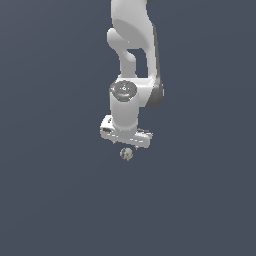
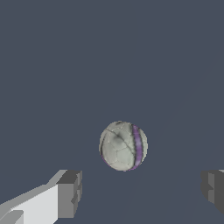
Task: Pick up the object and move it to a goal position.
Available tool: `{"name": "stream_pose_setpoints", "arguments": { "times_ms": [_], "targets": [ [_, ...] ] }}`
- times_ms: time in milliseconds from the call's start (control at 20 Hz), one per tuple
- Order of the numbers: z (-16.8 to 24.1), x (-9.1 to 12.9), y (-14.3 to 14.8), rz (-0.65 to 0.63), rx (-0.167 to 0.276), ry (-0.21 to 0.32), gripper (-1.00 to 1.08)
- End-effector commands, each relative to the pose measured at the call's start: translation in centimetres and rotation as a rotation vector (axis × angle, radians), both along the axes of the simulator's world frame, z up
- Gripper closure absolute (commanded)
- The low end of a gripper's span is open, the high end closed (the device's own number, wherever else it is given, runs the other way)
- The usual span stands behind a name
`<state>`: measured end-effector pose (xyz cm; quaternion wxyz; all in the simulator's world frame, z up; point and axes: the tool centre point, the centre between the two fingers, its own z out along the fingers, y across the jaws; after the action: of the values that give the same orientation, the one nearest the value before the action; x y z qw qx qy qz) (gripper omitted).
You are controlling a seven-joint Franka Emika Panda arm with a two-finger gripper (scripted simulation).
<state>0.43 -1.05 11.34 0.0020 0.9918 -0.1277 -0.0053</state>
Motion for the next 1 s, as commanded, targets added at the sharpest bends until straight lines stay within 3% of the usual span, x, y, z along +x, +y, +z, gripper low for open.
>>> {"name": "stream_pose_setpoints", "arguments": {
  "times_ms": [0,400,950],
  "targets": [
    [-0.9,0.1,0.2,-0.050,0.001,-0.004,-0.92],
    [-2.5,0.2,0.5,-0.141,0.002,-0.010,-0.92],
    [-4.0,0.2,0.5,-0.149,0.002,-0.010,-0.92]
  ]
}}
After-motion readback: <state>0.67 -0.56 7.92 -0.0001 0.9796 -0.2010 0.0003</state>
